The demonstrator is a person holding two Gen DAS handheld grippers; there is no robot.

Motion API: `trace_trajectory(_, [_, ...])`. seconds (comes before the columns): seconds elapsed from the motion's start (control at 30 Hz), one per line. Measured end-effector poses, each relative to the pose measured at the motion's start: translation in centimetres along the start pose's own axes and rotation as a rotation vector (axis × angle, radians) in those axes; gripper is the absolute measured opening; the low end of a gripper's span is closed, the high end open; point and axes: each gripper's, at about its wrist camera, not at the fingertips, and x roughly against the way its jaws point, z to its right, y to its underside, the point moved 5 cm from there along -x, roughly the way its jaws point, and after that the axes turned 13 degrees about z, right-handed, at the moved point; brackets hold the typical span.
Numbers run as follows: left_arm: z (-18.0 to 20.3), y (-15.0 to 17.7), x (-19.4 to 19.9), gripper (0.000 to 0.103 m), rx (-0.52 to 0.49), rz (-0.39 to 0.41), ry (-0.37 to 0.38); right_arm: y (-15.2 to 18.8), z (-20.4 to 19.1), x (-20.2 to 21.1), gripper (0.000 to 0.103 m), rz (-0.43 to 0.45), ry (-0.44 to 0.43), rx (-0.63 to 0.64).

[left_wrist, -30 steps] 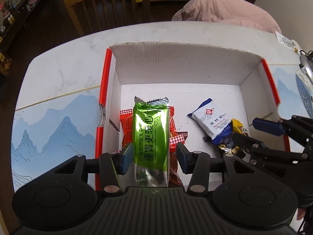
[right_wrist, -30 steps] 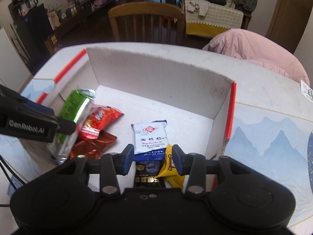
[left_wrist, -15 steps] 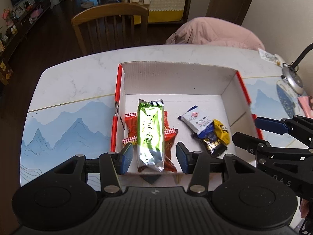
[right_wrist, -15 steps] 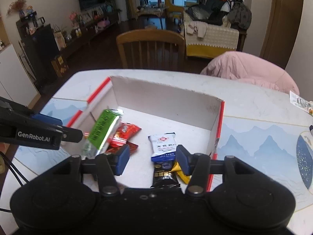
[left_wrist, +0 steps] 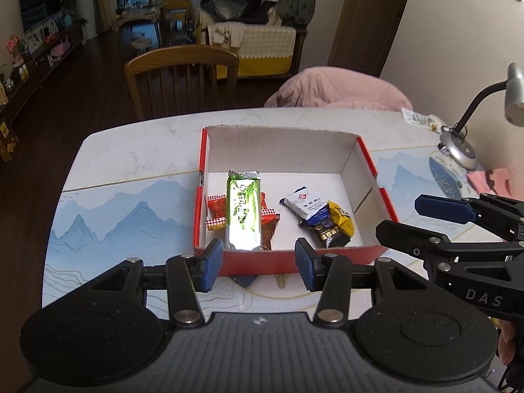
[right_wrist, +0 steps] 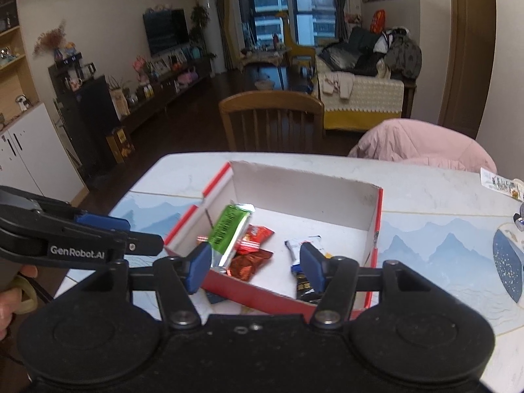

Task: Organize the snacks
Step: 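Lift both tools out of the box back toward the snacks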

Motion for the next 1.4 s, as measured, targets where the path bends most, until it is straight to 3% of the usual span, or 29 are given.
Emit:
trace_trajectory(0.13, [-0.1,0.8,2.4,0.048,-0.007,0.042,0.012,0.1,-1.2,2.0,0.065,0.041,-0.006,0.003])
trace_trajectory(0.23, [-0.1,1.7,4.1,0.059,0.0,0.076,0.028,0.4,-2.3,3.4,0.066,0.063,-0.021,0.009])
trace_trajectory(0.57, [-1.0,4.5,8.6,0.059,0.027,0.15,0.046,1.7,-4.6,7.3,0.088,0.14,-0.034,-0.002])
trace_trajectory(0.67, [-1.4,5.5,9.4,0.064,0.035,0.158,0.044,2.6,-5.4,8.1,0.092,0.152,-0.035,0.013])
trace_trajectory(0.93, [-2.2,8.4,10.4,0.067,0.052,0.141,0.036,5.2,-6.1,8.8,0.099,0.141,-0.027,0.013])
trace_trajectory(1.13, [-2.9,10.0,10.8,0.082,0.079,0.15,0.032,7.0,-5.6,9.1,0.103,0.136,-0.009,0.002])
trace_trajectory(1.4, [-2.8,12.4,9.3,0.082,0.123,0.096,0.032,10.7,-4.1,8.0,0.103,0.058,0.029,0.03])
